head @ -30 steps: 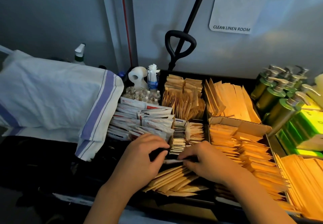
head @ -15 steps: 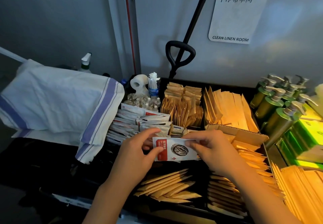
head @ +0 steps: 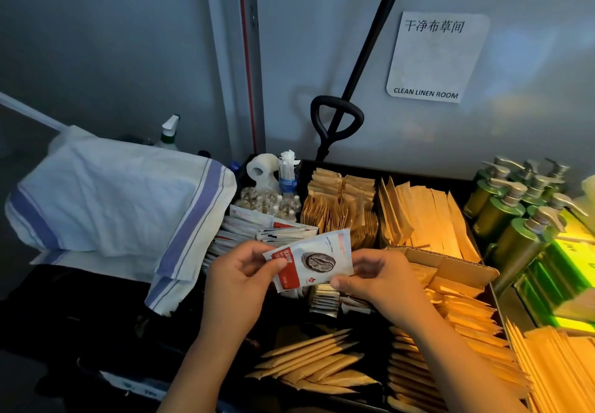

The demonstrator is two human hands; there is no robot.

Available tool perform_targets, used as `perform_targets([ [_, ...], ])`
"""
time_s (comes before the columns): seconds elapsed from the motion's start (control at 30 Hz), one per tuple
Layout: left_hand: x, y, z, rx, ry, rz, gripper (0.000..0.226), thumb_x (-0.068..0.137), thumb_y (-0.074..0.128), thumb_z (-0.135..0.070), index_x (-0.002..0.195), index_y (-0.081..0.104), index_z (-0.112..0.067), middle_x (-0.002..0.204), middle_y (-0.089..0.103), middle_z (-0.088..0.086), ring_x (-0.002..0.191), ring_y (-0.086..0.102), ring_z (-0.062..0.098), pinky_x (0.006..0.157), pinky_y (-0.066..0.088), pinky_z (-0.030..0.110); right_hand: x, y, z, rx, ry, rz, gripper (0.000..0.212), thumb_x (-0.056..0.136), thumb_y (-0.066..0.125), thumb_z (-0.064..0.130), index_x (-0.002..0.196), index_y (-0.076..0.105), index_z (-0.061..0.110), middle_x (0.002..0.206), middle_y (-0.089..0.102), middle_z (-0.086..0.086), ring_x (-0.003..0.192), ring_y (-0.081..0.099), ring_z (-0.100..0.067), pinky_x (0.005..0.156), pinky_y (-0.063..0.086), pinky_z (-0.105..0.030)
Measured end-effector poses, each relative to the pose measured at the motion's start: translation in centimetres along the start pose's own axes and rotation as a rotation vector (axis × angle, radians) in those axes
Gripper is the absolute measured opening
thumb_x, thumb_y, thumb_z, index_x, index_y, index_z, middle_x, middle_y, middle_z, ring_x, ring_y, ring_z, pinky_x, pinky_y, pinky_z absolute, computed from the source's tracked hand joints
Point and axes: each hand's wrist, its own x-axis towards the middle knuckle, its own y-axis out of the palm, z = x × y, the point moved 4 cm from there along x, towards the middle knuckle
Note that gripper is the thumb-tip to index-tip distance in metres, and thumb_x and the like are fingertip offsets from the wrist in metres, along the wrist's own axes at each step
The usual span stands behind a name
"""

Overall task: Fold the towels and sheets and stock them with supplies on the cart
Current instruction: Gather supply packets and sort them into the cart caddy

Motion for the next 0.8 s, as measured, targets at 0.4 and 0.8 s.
perform_targets([
  [0.4, 2.9, -2.3, 0.7, 0.245, 0.106, -0.006, 0.029, 0.088, 0.079, -0.019, 0.110, 0.074, -0.038, 0.098, 0.074, -0.023, 0.099, 0.069, -0.004, 0.085, 0.053, 0.017, 0.5, 1.2, 3.6, -0.172, -0.221, -0.211, 0.021, 0.091, 0.078, 0.021, 0.106, 0.077, 0.036, 0.100, 0.076, 0.023, 0.098, 0.072, -0.003, 0.079, 0.059, -0.020],
  [0.8, 4.0, -2.1, 1.9, 0.433, 0.241, 0.115, 0.043, 0.092, 0.074, -0.016, 0.126, 0.067, -0.041, 0.106, 0.066, -0.034, 0.108, 0.060, -0.012, 0.081, 0.043, 0.000, -0.1, 2.5, 4.5, -0.648, -0.263, -0.274, 0.022, 0.093, 0.075, 0.025, 0.115, 0.074, 0.029, 0.097, 0.073, 0.021, 0.084, 0.066, 0.003, 0.070, 0.053, -0.013],
])
